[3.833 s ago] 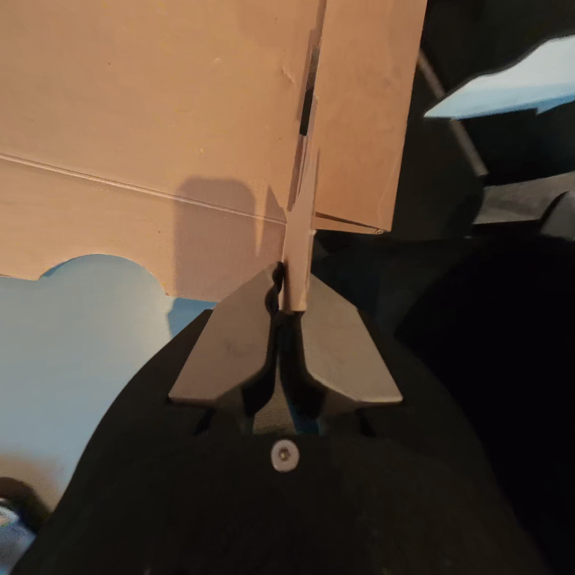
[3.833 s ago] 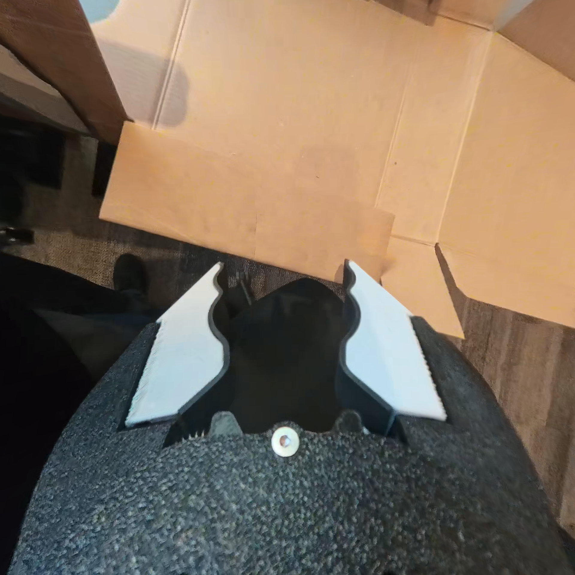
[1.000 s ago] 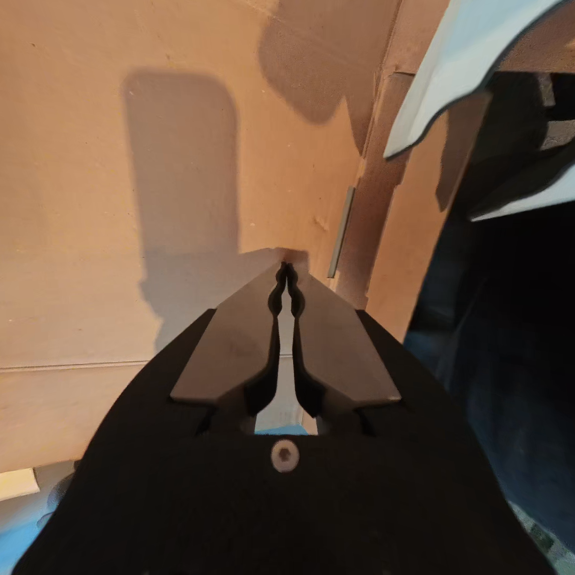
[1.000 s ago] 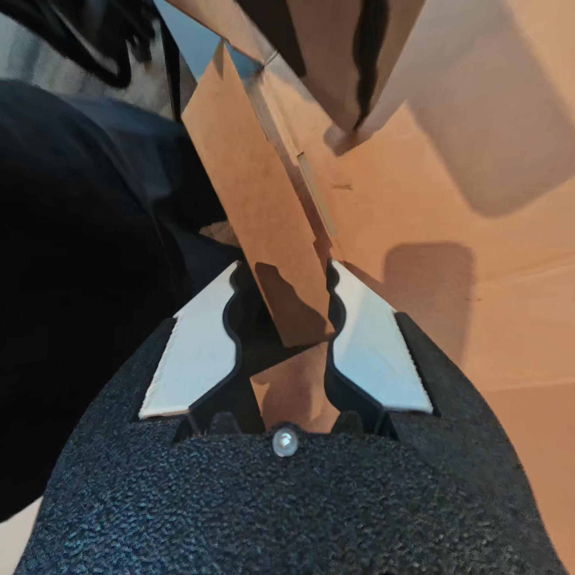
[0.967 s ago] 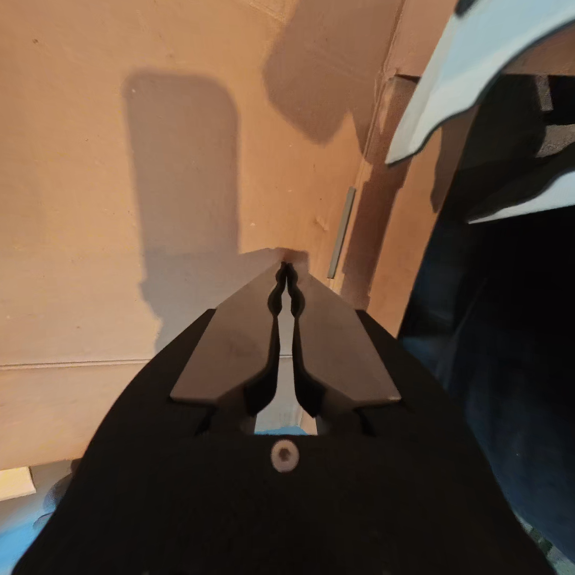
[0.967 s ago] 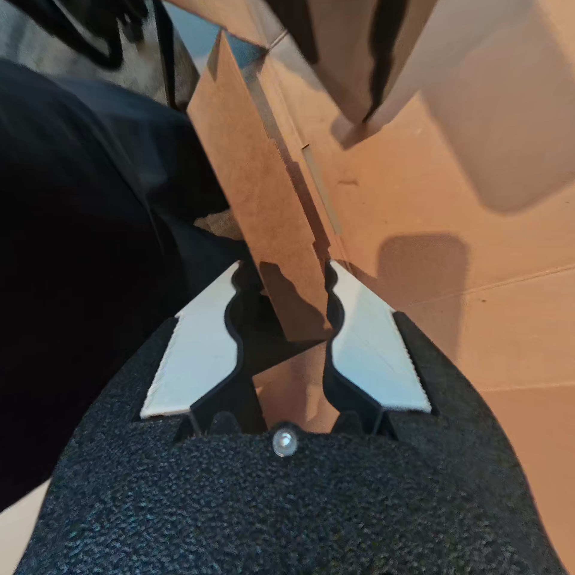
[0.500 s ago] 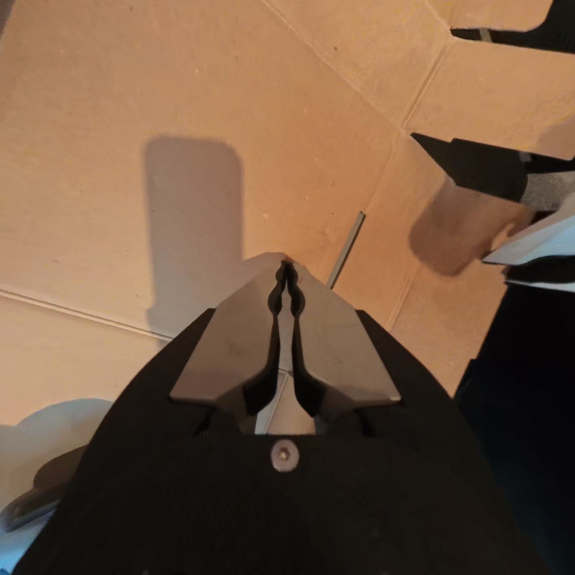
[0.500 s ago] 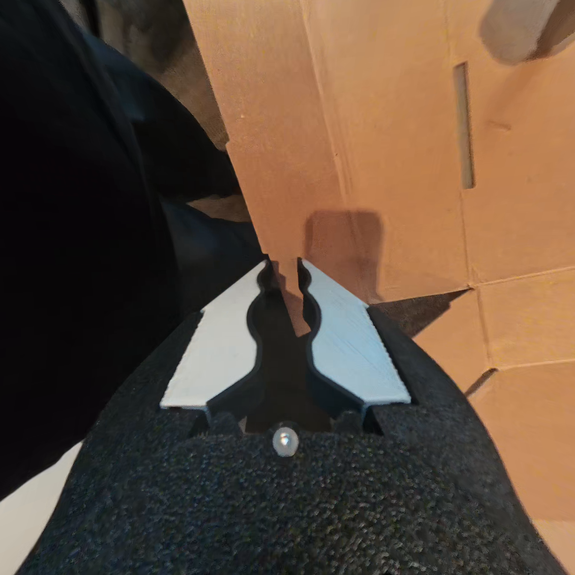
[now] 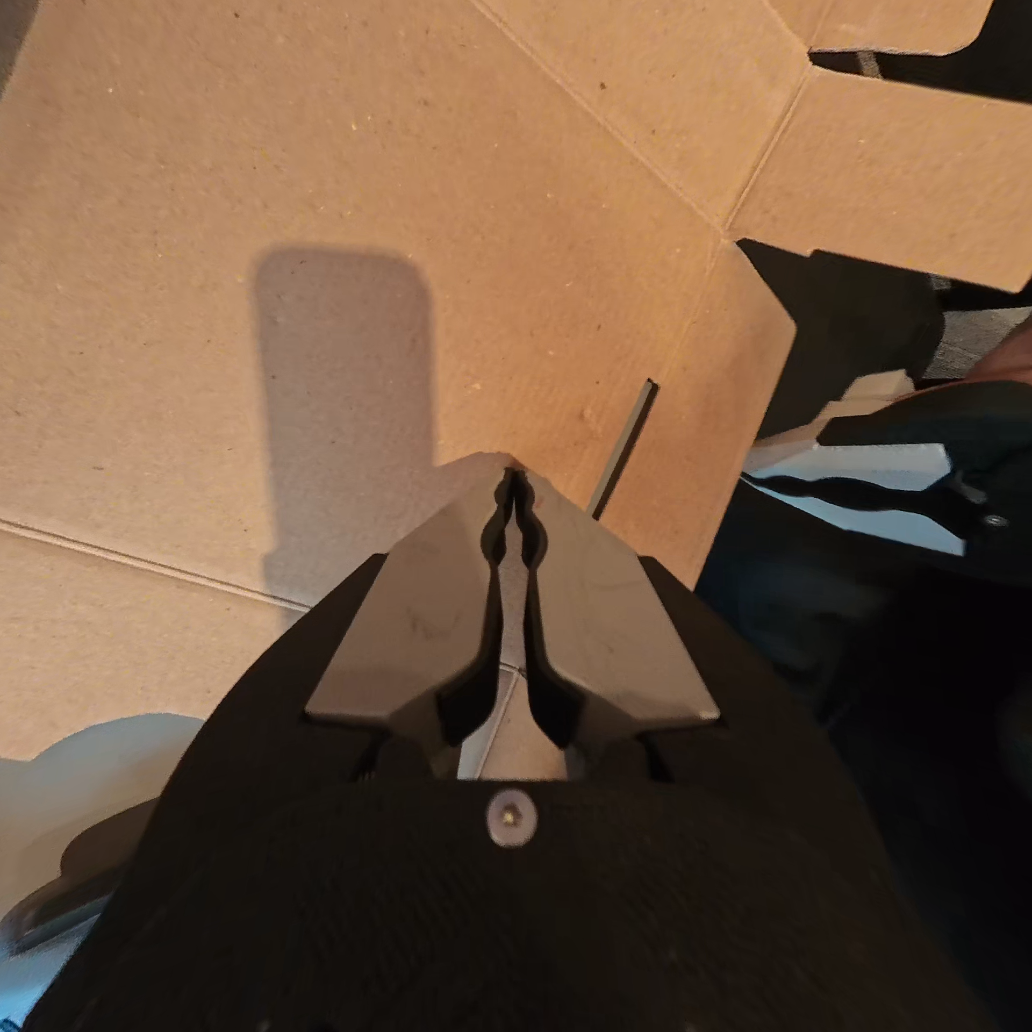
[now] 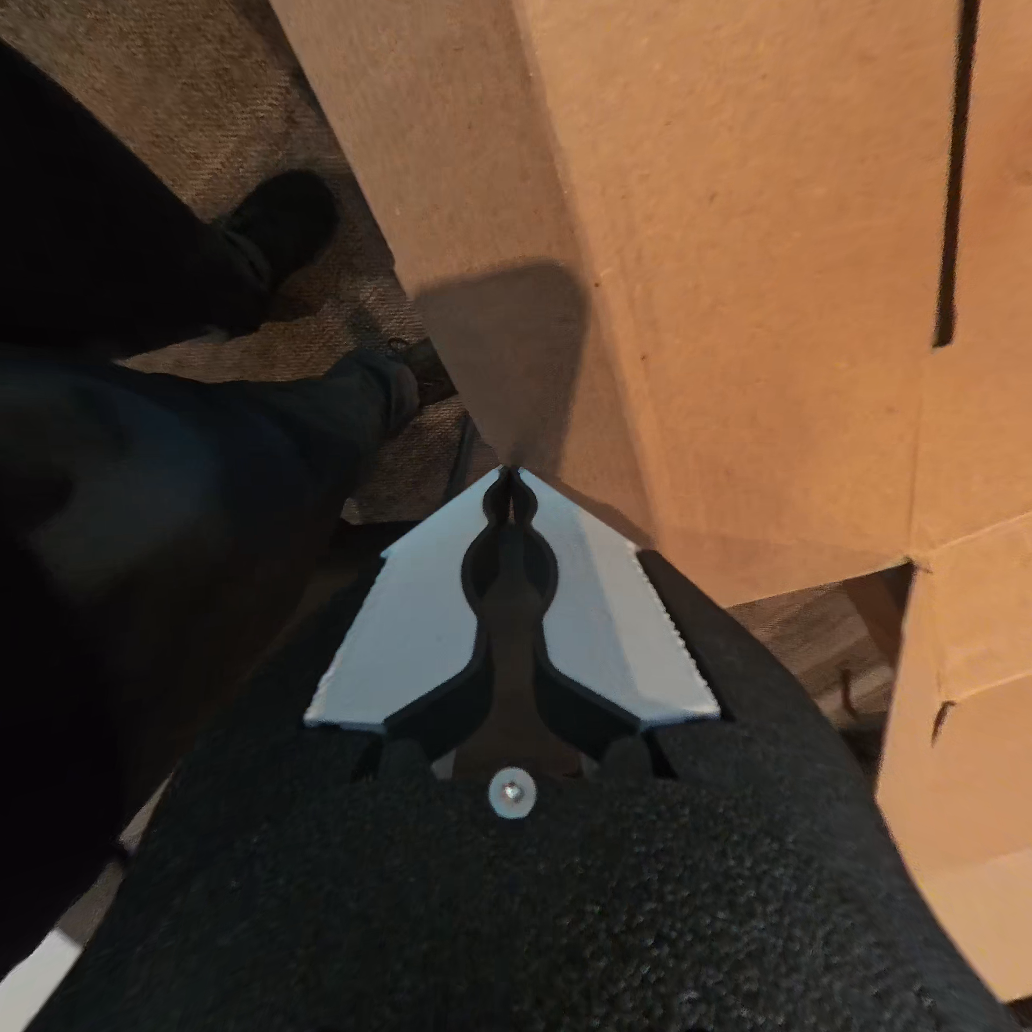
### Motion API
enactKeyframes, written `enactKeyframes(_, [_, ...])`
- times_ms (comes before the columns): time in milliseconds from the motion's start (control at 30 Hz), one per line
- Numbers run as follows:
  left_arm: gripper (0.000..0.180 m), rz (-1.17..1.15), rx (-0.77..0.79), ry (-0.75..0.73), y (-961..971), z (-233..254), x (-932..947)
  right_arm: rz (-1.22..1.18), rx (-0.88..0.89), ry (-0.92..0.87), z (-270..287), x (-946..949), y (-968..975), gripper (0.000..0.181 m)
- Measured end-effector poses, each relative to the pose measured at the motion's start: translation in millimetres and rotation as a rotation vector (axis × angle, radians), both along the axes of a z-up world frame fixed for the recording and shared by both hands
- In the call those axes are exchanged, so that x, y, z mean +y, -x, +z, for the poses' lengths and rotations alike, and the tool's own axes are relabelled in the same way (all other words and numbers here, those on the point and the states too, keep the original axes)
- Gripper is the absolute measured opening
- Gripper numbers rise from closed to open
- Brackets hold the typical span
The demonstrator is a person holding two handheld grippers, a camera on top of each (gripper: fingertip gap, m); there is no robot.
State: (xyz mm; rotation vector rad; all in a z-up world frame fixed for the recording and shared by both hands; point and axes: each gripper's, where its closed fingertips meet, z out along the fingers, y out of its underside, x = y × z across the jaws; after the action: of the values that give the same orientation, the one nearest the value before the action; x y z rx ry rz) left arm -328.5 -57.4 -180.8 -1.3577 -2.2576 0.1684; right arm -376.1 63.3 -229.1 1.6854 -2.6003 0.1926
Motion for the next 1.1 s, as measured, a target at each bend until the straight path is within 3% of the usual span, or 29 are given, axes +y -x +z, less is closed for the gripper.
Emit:
enactKeyframes(100, [0.000,0.016,0.001,-0.003,1,0,0,-0.008,-0.055,-0.038,18,13,-2,0.000])
enactKeyframes(233, [0.000,0.062,0.009,-0.008,0,1,2,-0.038,-0.267,-0.074,80,25,-6,0.002])
enactKeyframes(400, [0.000,0.086,0.069,-0.048,10,2,34,-0.265,-0.383,-0.037,138,-36,30,0.010])
enactKeyframes(567, [0.000,0.184,0.131,-0.118,32,4,56,-0.509,-0.449,-0.163,120,-112,37,0.020])
enactKeyframes(700, [0.000,0.208,0.225,0.169,31,36,6,-0.523,-0.505,-0.182,89,-152,27,0.017])
enactKeyframes(767, [0.000,0.191,0.139,0.276,18,26,-23,-0.487,-0.503,-0.197,71,-159,20,0.012])
enactKeyframes(867, [0.000,0.176,0.056,0.197,8,-1,-32,-0.411,-0.408,-0.228,45,-148,22,0.000])
enactKeyframes(1100, [0.000,0.165,0.108,0.205,23,-2,9,-0.408,-0.478,-0.231,49,-107,33,0.000])
